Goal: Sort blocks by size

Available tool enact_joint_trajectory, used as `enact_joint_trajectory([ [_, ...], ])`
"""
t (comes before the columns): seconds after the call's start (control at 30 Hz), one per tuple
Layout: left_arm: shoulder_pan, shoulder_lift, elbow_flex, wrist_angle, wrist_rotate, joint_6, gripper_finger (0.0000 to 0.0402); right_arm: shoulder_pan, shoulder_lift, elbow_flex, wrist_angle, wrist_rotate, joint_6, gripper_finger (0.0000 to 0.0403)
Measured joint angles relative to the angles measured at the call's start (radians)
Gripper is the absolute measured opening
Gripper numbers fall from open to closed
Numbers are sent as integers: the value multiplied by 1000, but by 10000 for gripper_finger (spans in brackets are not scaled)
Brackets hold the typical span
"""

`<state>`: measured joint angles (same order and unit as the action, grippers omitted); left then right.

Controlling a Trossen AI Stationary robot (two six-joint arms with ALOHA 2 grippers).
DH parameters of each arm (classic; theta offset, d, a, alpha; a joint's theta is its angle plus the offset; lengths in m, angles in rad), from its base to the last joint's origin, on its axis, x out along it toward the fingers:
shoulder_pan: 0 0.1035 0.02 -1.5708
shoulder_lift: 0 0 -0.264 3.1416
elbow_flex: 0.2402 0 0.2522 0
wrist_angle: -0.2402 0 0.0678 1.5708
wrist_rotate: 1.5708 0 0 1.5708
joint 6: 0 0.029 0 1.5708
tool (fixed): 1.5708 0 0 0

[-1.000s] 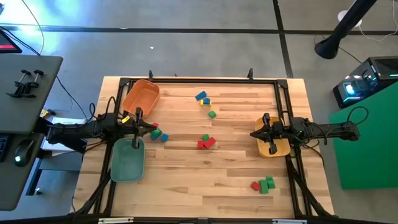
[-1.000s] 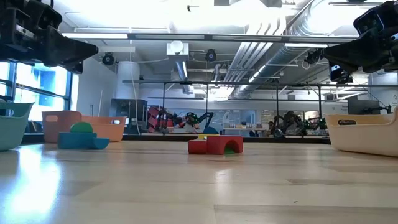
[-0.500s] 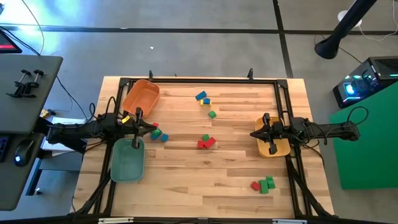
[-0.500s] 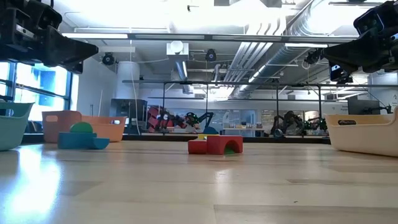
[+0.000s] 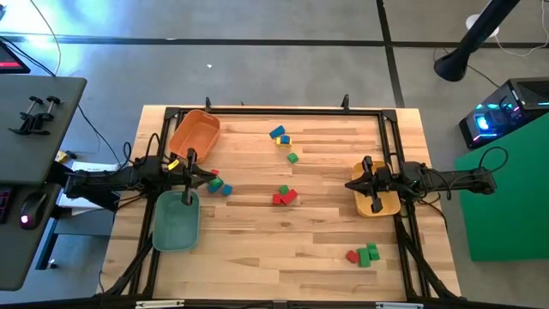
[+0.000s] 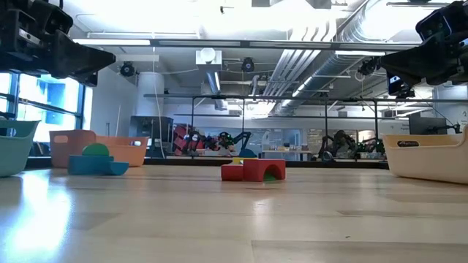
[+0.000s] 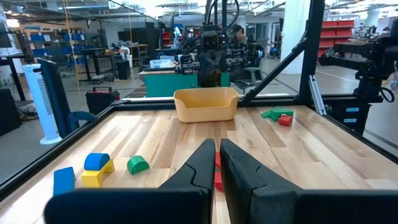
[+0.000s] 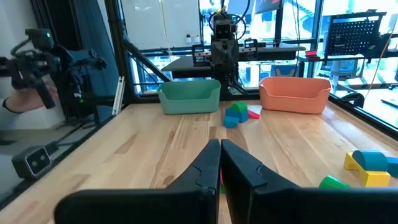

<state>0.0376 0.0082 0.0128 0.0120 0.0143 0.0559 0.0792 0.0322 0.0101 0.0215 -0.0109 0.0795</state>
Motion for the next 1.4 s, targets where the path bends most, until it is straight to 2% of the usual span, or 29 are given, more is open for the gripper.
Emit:
enact_joint_trajectory([
  [0.2,0,0,0,0,0,0,12,0,0,0,122,40,308,9],
  [0.3,0,0,0,0,0,0,12,0,0,0,224,75,407,9],
  [0.43,0,0,0,0,0,0,12,32,22,6,383,-91,346,9],
  [0.53,0,0,0,0,0,0,12,99,83,57,392,-59,230,9],
  [0.77,0,0,0,0,0,0,12,211,387,303,53,117,-4,9],
  [0.97,0,0,0,0,0,0,12,218,671,480,-210,116,-52,21],
  [1.1,0,0,0,0,0,0,12,218,824,580,-309,49,-17,66],
  [1.4,0,0,0,2,0,-2,12,240,1135,791,-578,-173,133,214],
])
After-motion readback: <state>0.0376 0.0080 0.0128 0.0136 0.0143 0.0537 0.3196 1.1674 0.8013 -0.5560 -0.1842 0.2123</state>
